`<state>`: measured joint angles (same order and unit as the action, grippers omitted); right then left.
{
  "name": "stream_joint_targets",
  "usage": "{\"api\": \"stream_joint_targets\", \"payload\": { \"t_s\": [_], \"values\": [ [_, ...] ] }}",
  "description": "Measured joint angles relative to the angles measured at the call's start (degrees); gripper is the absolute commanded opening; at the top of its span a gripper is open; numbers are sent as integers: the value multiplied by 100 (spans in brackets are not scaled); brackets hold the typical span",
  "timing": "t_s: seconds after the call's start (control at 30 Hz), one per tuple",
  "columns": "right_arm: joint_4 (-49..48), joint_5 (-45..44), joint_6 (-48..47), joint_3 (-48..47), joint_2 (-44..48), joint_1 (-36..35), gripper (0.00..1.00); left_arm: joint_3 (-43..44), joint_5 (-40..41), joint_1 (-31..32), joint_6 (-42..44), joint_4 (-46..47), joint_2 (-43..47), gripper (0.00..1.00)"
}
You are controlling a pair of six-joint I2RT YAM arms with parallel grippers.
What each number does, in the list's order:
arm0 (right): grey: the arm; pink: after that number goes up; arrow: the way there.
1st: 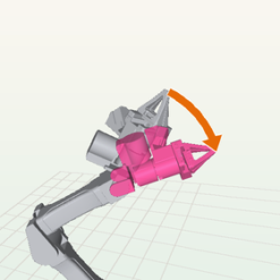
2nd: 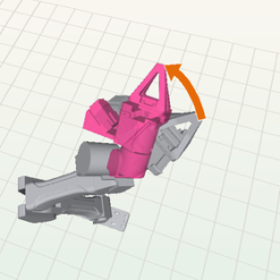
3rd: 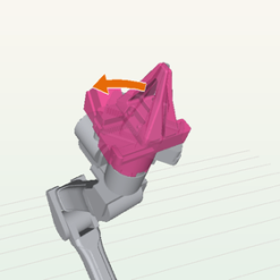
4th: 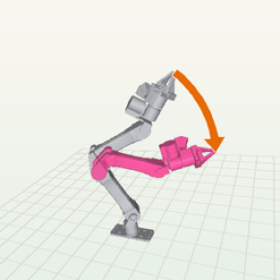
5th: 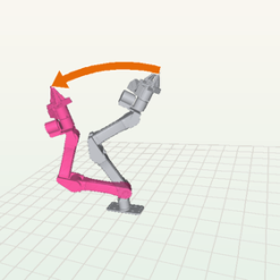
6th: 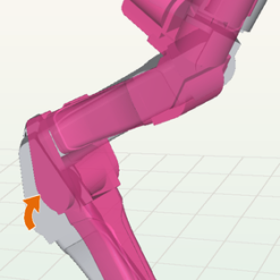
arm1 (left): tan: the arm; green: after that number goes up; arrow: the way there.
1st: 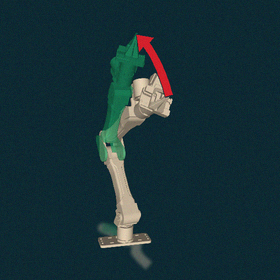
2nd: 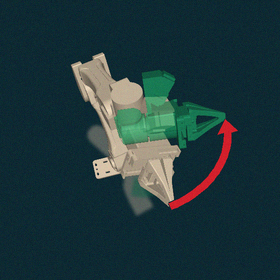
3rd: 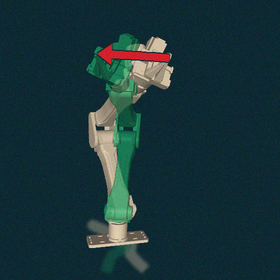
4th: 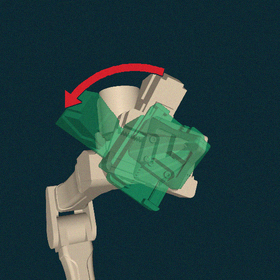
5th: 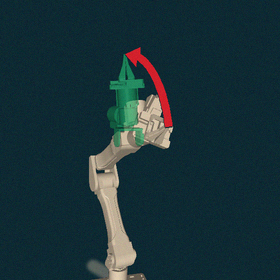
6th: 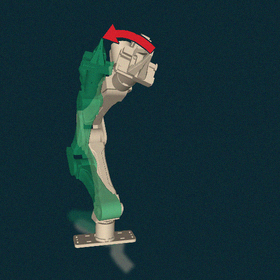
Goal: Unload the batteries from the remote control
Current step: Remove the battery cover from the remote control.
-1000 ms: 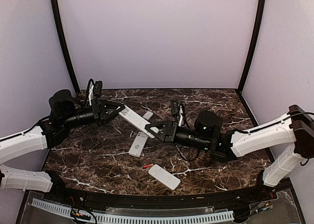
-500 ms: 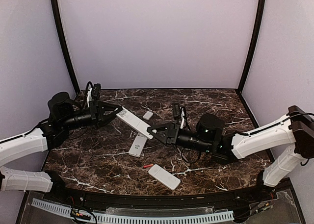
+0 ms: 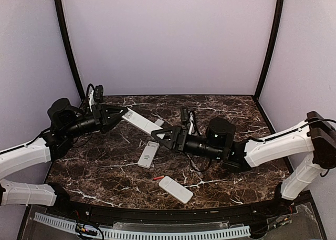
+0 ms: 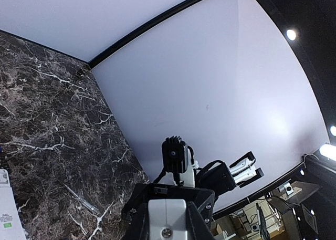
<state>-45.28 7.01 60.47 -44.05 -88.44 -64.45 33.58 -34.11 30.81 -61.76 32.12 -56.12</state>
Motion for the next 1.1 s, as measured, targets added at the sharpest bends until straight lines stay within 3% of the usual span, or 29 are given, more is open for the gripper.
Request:
{"api": "stream_joint_targets", "payload": {
  "t_s": [0.7, 0.8, 0.97, 1.1],
  "values": [
    [-61, 118, -22, -603, -376, 177, 65, -96, -190, 0, -254, 581, -155, 0],
    [-66, 181, -7, -603, -393, 177, 53, -96, -192, 0, -256, 592, -177, 0],
    [-179, 260, 44, -605, -396, 177, 20, -107, -179, -4, -243, 581, -205, 0],
    [-535, 409, 199, -603, -396, 177, 15, -109, -151, -66, -372, 643, -210, 0]
  ]
}}
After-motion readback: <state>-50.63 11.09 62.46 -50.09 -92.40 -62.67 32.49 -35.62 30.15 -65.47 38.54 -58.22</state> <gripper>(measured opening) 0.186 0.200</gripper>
